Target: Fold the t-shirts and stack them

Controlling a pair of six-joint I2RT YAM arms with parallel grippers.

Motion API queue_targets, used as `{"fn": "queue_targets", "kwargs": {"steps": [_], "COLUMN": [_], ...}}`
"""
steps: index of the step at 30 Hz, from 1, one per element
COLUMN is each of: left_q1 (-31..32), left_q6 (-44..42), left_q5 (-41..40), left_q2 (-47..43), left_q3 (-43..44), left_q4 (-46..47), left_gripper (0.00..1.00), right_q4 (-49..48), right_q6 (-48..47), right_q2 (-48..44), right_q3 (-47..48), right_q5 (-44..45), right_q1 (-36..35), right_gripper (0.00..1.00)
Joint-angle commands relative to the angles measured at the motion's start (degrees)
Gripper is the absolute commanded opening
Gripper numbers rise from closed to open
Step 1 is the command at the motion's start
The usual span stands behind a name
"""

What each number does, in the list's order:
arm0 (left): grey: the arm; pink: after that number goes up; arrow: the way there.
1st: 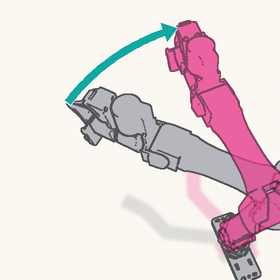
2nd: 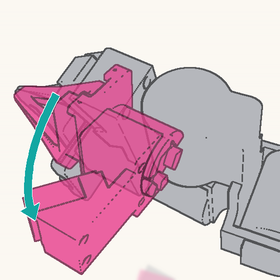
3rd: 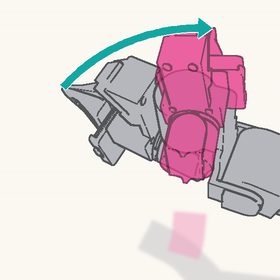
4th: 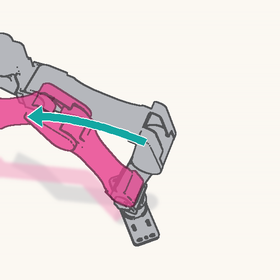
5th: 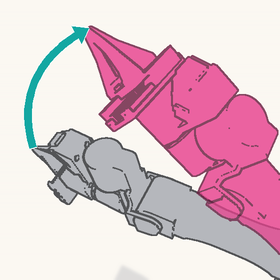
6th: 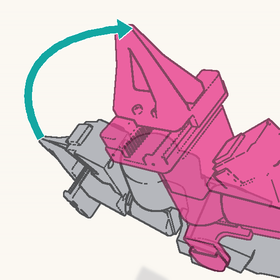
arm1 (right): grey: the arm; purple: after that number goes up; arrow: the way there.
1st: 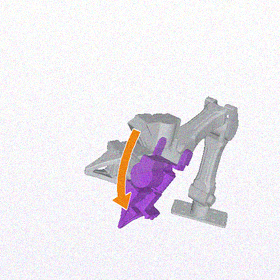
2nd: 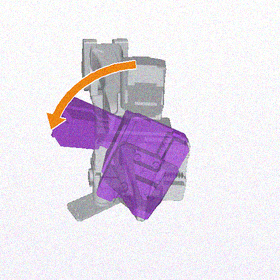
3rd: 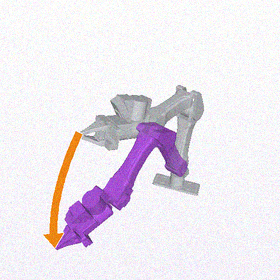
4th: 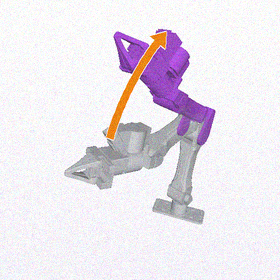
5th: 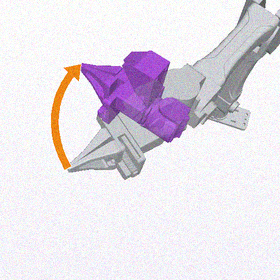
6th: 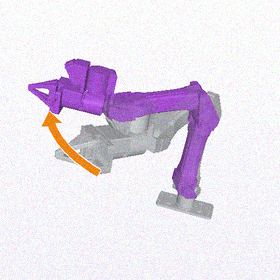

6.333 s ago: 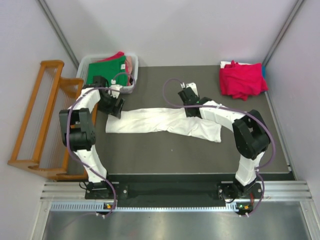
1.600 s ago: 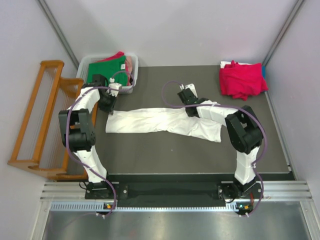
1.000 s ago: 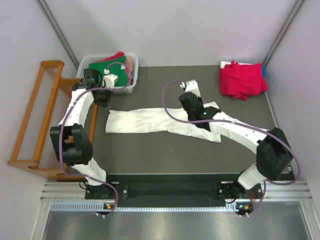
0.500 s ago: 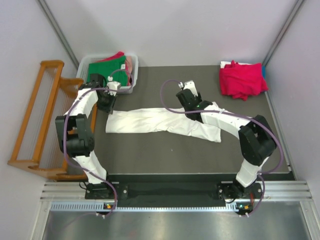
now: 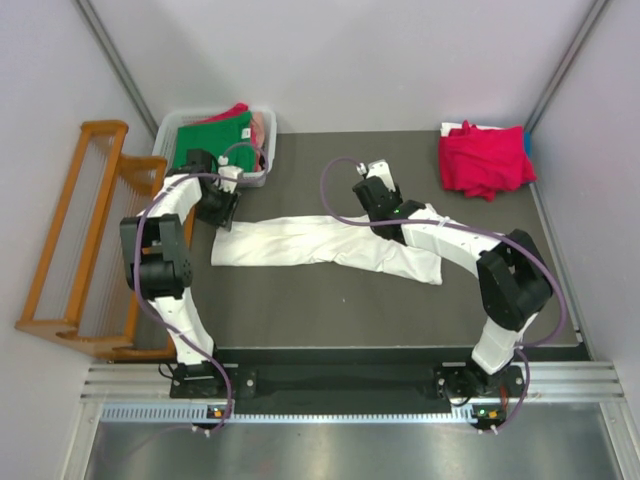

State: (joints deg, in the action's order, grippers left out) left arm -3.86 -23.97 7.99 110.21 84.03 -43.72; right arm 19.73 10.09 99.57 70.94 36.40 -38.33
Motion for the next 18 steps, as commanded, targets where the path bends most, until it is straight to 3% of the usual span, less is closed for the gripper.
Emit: {"fn": "queue_targets", "kwargs": {"steps": [1, 7, 11, 15, 18], "left_q1": [0.0, -0.5, -0.5, -0.6, -0.4], "left_q6": [0.6, 0.9, 1.2, 1.1, 1.2], "left_q5": [-1.0, -1.2, -1.0, -0.6, 0.6], "left_q2": [0.8, 0.7, 1.5, 1.7, 1.4], "left_q3": [5.1, 6.8, 7.4, 7.0, 7.0], "left_q4": [1.5, 2.8, 2.0, 2.0, 1.4], "left_gripper": [0.52, 0.61, 0.61, 0.59, 0.50], "right_q4": [-1.4, -1.4, -1.4, -1.4, -1.4], "right_q6": [0.1, 0.1, 0.1, 0.1, 0.1], "right_q2": [0.6, 0.5, 0.2, 0.1, 0.0], "right_q3": [0.7, 0.3, 0.2, 0.2, 0.2], "right_q5": [-0.3, -0.3, -0.2, 0.1, 0.2], "right_q1": [0.5, 0.5, 0.8, 1.0, 1.1], "right_gripper": [0.43, 0.42, 0.42, 0.39, 0.38]}}
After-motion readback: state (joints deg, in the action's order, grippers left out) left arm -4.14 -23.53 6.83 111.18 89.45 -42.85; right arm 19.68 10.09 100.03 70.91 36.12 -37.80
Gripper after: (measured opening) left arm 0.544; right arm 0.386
